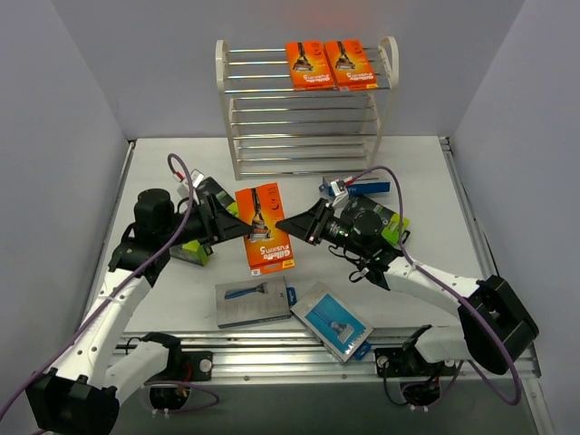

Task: Place and organize the shaving razors onto the shelf
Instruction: Pass the shaving razor from the left arm to the right, then pass the shaving razor from the right arm to the left

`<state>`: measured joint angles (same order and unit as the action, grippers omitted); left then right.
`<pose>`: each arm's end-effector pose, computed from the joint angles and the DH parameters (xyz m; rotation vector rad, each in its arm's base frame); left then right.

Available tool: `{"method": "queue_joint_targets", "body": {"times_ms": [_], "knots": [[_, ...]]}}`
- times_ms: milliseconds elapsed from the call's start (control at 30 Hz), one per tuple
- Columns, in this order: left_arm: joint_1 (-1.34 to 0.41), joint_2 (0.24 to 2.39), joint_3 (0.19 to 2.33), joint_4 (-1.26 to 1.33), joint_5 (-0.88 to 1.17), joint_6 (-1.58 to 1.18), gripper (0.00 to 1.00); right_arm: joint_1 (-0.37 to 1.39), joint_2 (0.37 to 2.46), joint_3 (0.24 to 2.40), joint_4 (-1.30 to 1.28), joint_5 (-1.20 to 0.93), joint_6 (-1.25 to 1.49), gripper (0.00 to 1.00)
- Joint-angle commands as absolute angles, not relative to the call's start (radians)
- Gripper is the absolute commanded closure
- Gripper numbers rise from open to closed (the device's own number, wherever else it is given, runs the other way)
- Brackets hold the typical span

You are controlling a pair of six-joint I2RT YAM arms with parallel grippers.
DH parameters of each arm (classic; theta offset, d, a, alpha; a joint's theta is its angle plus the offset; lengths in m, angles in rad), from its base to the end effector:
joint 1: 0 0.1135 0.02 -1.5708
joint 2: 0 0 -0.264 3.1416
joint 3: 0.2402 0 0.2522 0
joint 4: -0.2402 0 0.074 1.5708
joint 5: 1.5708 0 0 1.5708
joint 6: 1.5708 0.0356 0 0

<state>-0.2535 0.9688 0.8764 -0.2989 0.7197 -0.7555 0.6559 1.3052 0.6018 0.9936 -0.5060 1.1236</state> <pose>0.2004 -0.0762 0.3298 -0.0092 2.1142 -1.3385 0.2091 0.1827 0.2856 -0.1569 1.5610 1.7869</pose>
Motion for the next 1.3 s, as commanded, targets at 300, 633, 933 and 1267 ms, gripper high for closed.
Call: {"method": "queue_joint_targets", "body": {"times_ms": [300, 633, 933, 1267], "knots": [[-0.253, 0.851, 0.959, -0.530, 0.549, -0.717, 0.23, 0.632, 1.273, 0.610, 1.078, -0.445, 1.164, 1.00], [-0.253, 0.742, 0.677, -0.106, 0.689, -1.063, 0.22, 0.627, 1.293, 0.666, 1.118, -0.390, 1.203, 1.00], [-0.253, 0.739, 0.609, 0.095, 0.684, -1.196, 0.22, 0.630, 1.302, 0.666, 1.183, -0.364, 1.230, 1.00], [-0.255, 0.750, 0.543, 0.227, 0.701, -1.272, 0.31, 0.630, 1.310, 0.660, 1.198, -0.353, 1.241, 1.00]]}}
